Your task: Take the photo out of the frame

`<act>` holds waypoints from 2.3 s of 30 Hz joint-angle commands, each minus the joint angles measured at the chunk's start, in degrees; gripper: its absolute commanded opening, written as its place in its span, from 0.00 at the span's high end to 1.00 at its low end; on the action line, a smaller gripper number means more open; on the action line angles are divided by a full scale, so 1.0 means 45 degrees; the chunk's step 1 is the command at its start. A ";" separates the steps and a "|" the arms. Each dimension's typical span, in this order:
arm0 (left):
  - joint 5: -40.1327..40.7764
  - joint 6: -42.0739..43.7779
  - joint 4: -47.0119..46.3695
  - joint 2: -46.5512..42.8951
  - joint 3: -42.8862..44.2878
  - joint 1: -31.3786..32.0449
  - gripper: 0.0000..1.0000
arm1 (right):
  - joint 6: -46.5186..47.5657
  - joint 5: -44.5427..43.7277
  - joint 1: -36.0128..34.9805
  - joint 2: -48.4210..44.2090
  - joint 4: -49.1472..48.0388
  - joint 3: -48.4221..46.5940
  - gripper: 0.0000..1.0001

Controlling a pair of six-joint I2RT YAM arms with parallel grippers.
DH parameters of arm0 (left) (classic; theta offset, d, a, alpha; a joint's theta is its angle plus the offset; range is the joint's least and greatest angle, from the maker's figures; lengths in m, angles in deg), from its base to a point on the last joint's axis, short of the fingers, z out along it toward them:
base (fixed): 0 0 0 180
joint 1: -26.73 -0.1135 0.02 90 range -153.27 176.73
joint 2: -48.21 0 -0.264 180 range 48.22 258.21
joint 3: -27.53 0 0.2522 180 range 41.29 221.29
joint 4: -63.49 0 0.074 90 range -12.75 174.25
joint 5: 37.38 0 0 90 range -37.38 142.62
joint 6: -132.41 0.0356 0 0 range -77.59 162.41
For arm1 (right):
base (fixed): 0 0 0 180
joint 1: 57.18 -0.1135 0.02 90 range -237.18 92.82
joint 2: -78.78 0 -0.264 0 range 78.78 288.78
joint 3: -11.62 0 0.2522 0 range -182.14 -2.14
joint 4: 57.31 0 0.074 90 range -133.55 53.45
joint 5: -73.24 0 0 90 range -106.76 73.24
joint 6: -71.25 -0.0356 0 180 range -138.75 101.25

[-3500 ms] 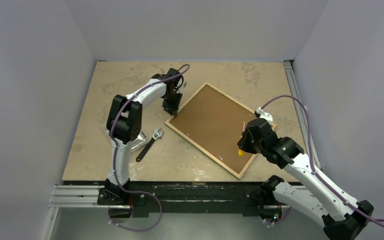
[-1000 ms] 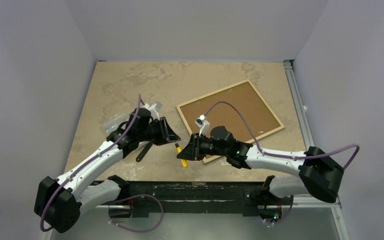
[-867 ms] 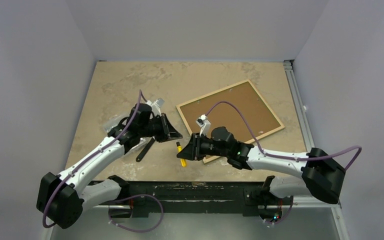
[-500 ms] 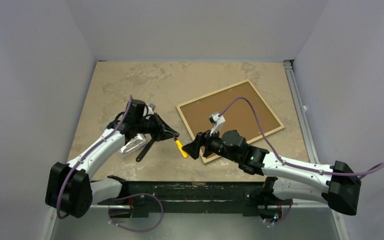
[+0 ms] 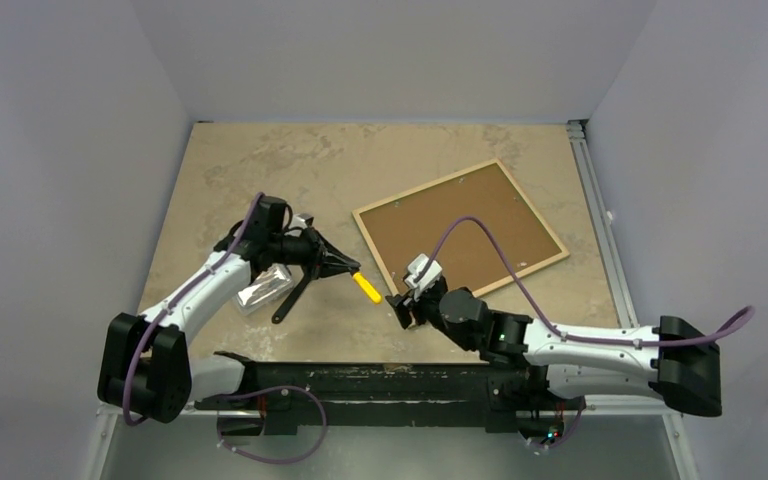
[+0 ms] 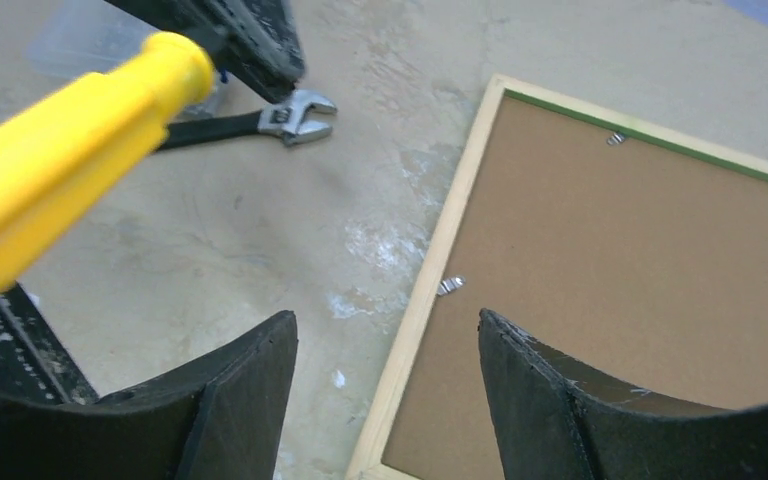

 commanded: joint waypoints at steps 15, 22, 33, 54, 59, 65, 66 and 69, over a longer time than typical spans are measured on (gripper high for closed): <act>0.0042 -0.3711 -0.2321 0.0363 -0.0311 -0.0090 1.00 | -0.1132 -0.3637 -0.2431 0.1052 -0.5960 -0.0568 0.44; 0.0046 -0.3702 -0.2317 0.0394 -0.0316 -0.0085 1.00 | -0.1039 -0.3758 -0.2416 0.2231 -0.7117 -0.0994 0.55; 0.0051 -0.3612 -0.2280 0.0387 -0.0435 -0.0071 1.00 | -0.0997 -0.4520 -0.2414 0.3256 -0.8240 -0.1335 0.53; 0.0253 -0.3400 -0.1950 0.0225 -0.0412 0.0244 1.00 | -0.0852 -0.4677 -0.2160 0.4013 -0.7977 -0.2063 0.72; 0.0408 -0.3358 -0.1859 0.0228 -0.0416 0.0440 1.00 | -0.1046 -0.4540 -0.1968 0.4016 -0.7403 -0.2230 0.87; 0.0597 -0.3451 -0.2159 0.0270 -0.0359 0.0564 1.00 | -0.1488 -0.4428 -0.1829 0.4109 -0.6090 -0.2616 1.00; 0.0650 -0.3359 -0.2328 0.0290 -0.0321 0.0572 1.00 | -0.1703 -0.4603 -0.1818 0.4049 -0.5728 -0.2688 1.00; 0.1000 -0.1925 -0.1845 0.0521 0.0134 0.0547 0.77 | -0.2349 -0.5173 -0.1806 0.3643 -0.4264 -0.2947 1.00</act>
